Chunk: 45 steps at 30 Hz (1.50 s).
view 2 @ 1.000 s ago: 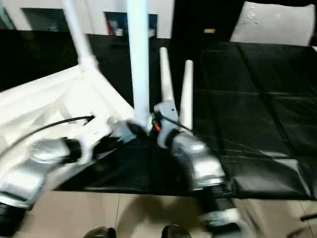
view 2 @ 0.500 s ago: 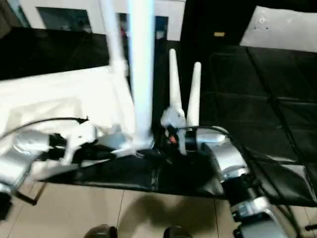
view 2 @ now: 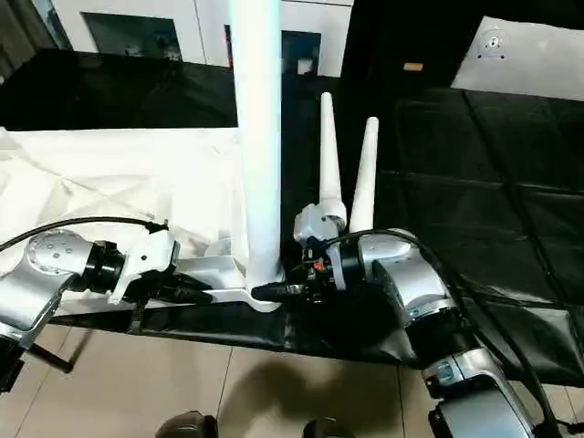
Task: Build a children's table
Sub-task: Rotate leg to tighten
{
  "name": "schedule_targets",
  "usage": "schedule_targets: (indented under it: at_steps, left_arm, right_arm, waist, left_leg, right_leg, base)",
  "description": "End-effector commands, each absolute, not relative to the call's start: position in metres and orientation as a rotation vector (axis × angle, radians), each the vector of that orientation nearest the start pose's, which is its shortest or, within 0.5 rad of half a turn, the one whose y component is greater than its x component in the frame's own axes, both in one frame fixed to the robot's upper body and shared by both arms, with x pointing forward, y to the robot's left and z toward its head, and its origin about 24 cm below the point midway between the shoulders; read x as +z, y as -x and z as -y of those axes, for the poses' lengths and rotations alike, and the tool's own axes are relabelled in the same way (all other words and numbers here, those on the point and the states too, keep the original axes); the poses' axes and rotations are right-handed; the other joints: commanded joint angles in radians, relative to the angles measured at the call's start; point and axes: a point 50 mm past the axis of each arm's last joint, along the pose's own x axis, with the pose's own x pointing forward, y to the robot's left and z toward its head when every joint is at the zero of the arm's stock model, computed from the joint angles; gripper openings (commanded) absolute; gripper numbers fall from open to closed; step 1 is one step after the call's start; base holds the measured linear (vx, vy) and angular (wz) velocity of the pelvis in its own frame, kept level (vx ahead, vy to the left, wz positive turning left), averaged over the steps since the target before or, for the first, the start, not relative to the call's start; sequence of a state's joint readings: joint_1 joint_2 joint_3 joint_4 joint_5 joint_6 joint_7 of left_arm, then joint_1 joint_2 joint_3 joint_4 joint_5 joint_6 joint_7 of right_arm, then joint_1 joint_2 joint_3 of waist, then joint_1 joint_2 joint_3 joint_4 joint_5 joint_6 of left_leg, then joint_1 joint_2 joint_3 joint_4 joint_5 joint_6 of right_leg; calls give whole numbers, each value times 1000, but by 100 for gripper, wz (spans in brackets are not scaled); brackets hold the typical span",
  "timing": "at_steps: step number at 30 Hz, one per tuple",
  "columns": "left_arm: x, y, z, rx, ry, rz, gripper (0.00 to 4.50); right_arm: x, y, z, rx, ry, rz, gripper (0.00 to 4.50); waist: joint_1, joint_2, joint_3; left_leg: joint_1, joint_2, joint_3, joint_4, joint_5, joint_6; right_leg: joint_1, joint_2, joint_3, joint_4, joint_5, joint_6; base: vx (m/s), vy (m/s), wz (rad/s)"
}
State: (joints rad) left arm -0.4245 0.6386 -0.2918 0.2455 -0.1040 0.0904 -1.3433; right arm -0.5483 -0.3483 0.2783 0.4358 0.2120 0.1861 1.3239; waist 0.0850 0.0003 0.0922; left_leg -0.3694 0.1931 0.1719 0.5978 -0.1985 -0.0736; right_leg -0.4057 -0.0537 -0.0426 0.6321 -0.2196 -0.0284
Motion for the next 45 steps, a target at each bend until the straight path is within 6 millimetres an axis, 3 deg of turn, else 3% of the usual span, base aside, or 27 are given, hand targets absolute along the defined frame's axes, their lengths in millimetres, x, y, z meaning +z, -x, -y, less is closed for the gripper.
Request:
schedule_targets:
  at_steps: [1, 8, 9, 10, 13, 15, 16, 17, 19, 20, 21, 23, 28, 29, 30, 31, 38, 39, 42, 45]
  left_arm:
    - [87, -282, -171, -1508, -566, -363, 0]
    - [85, -284, -171, -1413, -503, -338, 0]
    - [85, -284, -170, -1396, -493, -331, 0]
    - [86, -284, -168, -1365, -470, -317, 0]
    - [89, -284, -155, -1168, -370, -266, 0]
    - [89, -284, -150, -1092, -347, -259, 0]
    - [89, -284, -147, -1072, -332, -254, 0]
    - [89, -283, -141, -1045, -308, -243, 0]
    - [89, -283, -136, -1014, -285, -236, 0]
    - [89, -282, -118, -942, -268, -235, 0]
    - [90, -283, -113, -922, -266, -233, 0]
    - [92, -284, -98, -855, -262, -231, 0]
    - [99, -288, -78, -796, -234, -217, 0]
    - [99, -288, -75, -797, -234, -214, 0]
    - [100, -287, -73, -799, -235, -212, 0]
    - [97, -284, -74, -825, -274, -216, 0]
    - [88, -277, -94, -899, -363, -244, 0]
    - [86, -275, -103, -933, -391, -250, 0]
    - [81, -272, -120, -1001, -457, -282, 0]
    - [80, -271, -134, -1064, -501, -303, 0]
  right_arm:
    - [72, -302, 112, 1532, 150, -300, 286]
    - [67, -295, 106, 1506, 80, -272, 272]
    - [67, -294, 105, 1499, 63, -265, 272]
    - [67, -293, 103, 1480, 33, -257, 272]
    - [60, -289, 85, 1313, -100, -228, 272]
    - [58, -287, 76, 1253, -130, -215, 272]
    - [58, -285, 72, 1244, -144, -207, 272]
    - [57, -284, 66, 1211, -168, -207, 272]
    - [55, -283, 60, 1174, -182, -208, 272]
    - [53, -283, 45, 1074, -201, -216, 272]
    - [53, -283, 41, 1048, -206, -219, 272]
    - [53, -284, 30, 969, -211, -233, 272]
    - [54, -287, 25, 892, -158, -242, 272]
    - [54, -287, 25, 892, -160, -241, 327]
    - [54, -287, 26, 894, -163, -240, 341]
    - [53, -287, 31, 880, -166, -239, 341]
    - [56, -290, 51, 857, -115, -206, 408]
    - [58, -292, 58, 875, -95, -188, 408]
    - [65, -295, 68, 944, -64, -152, 442]
    - [71, -294, 77, 1048, -21, -139, 448]
  waist:
    - [-4, 7, -76]
    - [-2, 12, -75]
    - [-1, 17, -73]
    - [-1, 14, -73]
    - [-8, 12, -68]
    - [-21, 6, -66]
    - [-25, 7, -66]
    - [-38, 1, -66]
    - [-44, 2, -64]
    - [-47, -6, -63]
    - [-50, -3, -62]
    - [-49, 0, -62]
    - [-47, 0, -62]
    - [-46, 2, -62]
    - [-45, 0, -62]
    - [-45, 5, -63]
    - [-48, 6, -62]
    - [-50, 3, -63]
    - [-52, 4, -63]
    - [-49, 7, -61]
  left_leg:
    - [12, 39, -5, -62, -43, 88]
    - [11, 40, -4, -61, -38, 87]
    - [12, 41, -5, -62, -46, 83]
    - [11, 41, -6, -63, -53, 77]
    - [12, 44, -8, -69, -74, 58]
    - [6, 39, -10, -73, -73, 44]
    - [7, 37, -9, -72, -75, 43]
    - [6, 35, -8, -70, -60, 48]
    - [2, 33, -8, -70, -53, 61]
    - [2, 32, -6, -70, -50, 64]
    - [2, 37, -7, -72, -37, 61]
    - [5, 34, -9, -72, -36, 57]
    - [5, 31, -8, -69, -31, 67]
    - [6, 30, -8, -69, -35, 67]
    - [4, 30, -8, -70, -39, 69]
    - [3, 30, -10, -70, -40, 72]
    - [3, 31, -13, -71, -55, 70]
    - [3, 30, -12, -71, -55, 70]
    - [3, 30, -11, -70, -62, 75]
    - [7, 33, -10, -71, -60, 81]
  right_leg:
    - [63, -76, 45, -48, 133, -297]
    - [60, -77, 46, -46, 141, -296]
    - [58, -77, 46, -49, 135, -296]
    - [61, -77, 46, -48, 133, -297]
    - [58, -79, 48, -54, 94, -291]
    - [65, -80, 47, -57, 53, -280]
    - [64, -79, 48, -60, 44, -275]
    - [65, -76, 50, -60, 59, -271]
    - [64, -76, 51, -62, 60, -266]
    - [65, -75, 51, -64, 47, -257]
    - [63, -76, 53, -63, 51, -256]
    - [62, -77, 52, -68, 10, -246]
    - [62, -72, 52, -68, 56, -240]
    - [61, -72, 52, -68, 56, -237]
    - [63, -72, 52, -68, 58, -234]
    - [63, -72, 51, -68, 63, -230]
    - [64, -73, 50, -68, 66, -224]
    - [64, -72, 50, -68, 68, -225]
    - [64, -71, 50, -66, 72, -227]
    - [61, -72, 50, -65, 75, -235]
  base:
    - [0, 0, 0]
    - [0, 0, 0]
    - [0, 0, 0]
    - [0, 0, 0]
    - [0, 0, 0]
    - [0, 0, 0]
    - [0, 0, 0]
    - [0, 0, 0]
    - [0, 0, 0]
    - [0, 0, 0]
    - [0, 0, 0]
    - [0, 0, 0]
    - [0, 0, 0]
    - [0, 0, 0]
    - [0, 0, 0]
    - [0, 0, 0]
    - [0, 0, 0]
    - [0, 0, 0]
    - [0, 0, 0]
    - [0, 0, 0]
